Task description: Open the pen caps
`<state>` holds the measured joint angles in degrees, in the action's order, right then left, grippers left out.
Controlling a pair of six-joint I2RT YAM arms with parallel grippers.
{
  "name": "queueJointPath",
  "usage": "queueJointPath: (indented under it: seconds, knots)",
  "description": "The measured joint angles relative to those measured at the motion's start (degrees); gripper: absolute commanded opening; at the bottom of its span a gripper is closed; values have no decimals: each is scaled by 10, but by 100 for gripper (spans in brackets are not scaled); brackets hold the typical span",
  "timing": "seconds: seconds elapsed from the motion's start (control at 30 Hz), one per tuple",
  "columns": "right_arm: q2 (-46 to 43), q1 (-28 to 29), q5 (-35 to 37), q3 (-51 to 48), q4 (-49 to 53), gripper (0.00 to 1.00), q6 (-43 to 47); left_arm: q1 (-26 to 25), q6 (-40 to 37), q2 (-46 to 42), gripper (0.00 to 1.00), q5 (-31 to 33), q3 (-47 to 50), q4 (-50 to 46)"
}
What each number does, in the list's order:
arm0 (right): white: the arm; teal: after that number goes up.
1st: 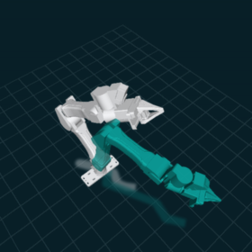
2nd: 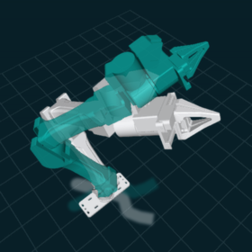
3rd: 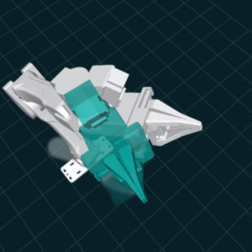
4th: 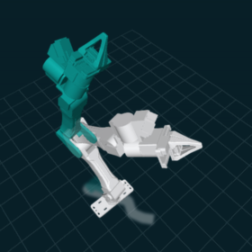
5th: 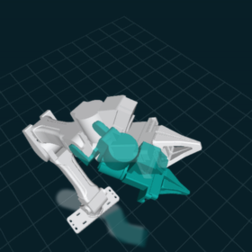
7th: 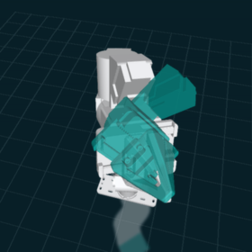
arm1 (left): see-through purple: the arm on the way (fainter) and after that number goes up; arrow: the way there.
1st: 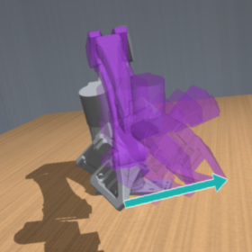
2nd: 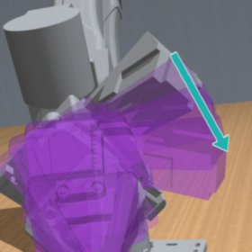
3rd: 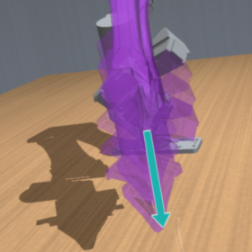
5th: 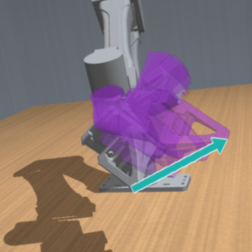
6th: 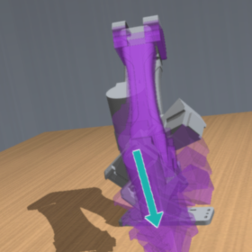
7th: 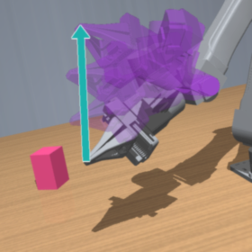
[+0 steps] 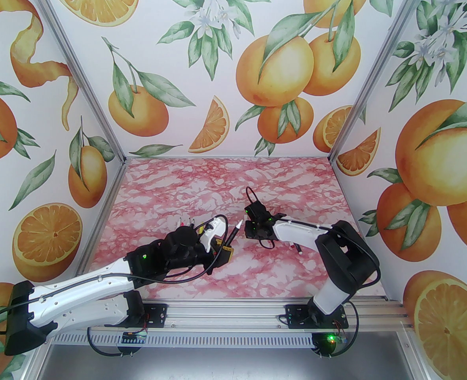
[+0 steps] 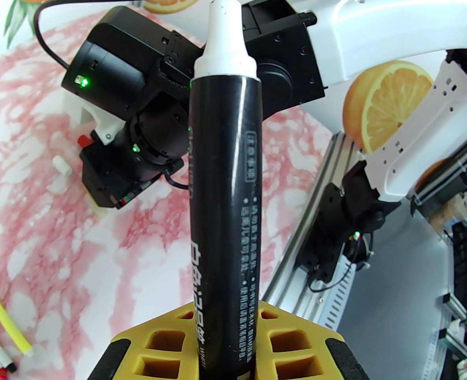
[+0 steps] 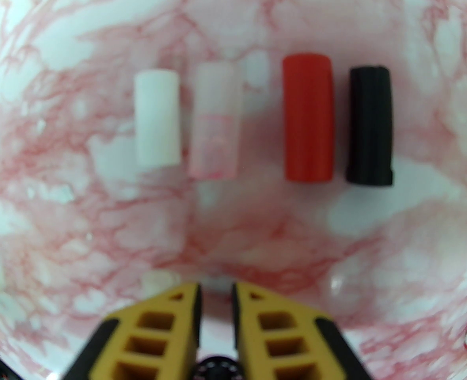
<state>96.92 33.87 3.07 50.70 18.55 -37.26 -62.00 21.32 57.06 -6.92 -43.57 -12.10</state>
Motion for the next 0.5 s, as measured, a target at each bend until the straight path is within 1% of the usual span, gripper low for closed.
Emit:
queueJointPath:
  seconds: [0.2,0.5]
  knots:
    - [0,-4,0,0,-2,24,0,0,2,0,0,-1,0,3]
    - [0,-5,0,2,-2,25,0,0,8,0,0,-1,0,3]
